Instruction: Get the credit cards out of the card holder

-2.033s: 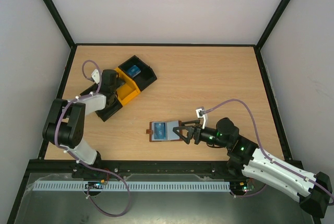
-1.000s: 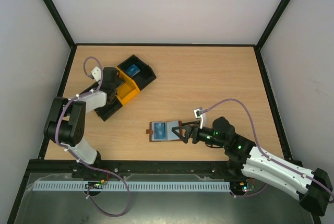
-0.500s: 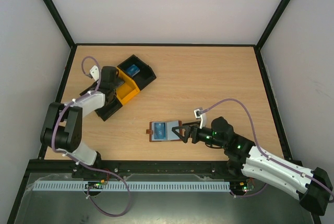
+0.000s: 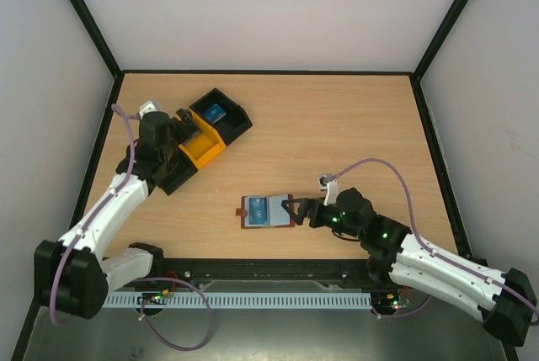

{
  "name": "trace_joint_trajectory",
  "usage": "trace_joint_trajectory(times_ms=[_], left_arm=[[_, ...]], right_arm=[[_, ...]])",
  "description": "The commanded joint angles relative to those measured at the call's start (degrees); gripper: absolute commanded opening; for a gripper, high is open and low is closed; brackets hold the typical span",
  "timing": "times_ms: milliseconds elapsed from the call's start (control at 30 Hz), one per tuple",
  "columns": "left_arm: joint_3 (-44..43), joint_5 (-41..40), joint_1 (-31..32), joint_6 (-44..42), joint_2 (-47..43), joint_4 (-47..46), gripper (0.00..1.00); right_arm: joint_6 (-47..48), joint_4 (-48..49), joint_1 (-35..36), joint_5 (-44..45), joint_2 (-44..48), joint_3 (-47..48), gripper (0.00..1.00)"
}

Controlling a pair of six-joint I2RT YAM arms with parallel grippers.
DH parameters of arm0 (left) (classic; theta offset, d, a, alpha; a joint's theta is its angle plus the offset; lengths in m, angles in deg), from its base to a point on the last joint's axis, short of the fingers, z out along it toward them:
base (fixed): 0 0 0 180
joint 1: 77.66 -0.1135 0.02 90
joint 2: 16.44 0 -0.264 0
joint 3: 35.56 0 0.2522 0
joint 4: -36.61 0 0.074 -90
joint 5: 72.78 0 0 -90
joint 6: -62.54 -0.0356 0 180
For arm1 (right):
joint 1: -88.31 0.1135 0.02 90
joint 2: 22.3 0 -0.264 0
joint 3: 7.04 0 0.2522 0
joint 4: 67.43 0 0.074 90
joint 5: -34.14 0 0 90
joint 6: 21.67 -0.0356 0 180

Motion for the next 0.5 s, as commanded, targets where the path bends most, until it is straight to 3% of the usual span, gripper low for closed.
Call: trace_joint_trajectory(times_ms=[0, 267, 467], left_arm=[[2.87, 10.44, 0.44, -5.0, -6.61, 9.12, 1.0], [13.57, 30.56, 0.61, -5.35, -18.51, 11.43, 0.94], [19.72, 40.22, 0.76, -2.86, -21.69, 10.92, 0.84]], right_arm=[[-1.14, -2.66, 0.21, 3.27, -0.93, 2.57, 0.98], [-3.28, 0.47, 0.23, 1.54, -7.25, 2.75, 0.99], [-6.3, 6.7, 0.23, -1.35, -14.65, 2.56, 0.82]])
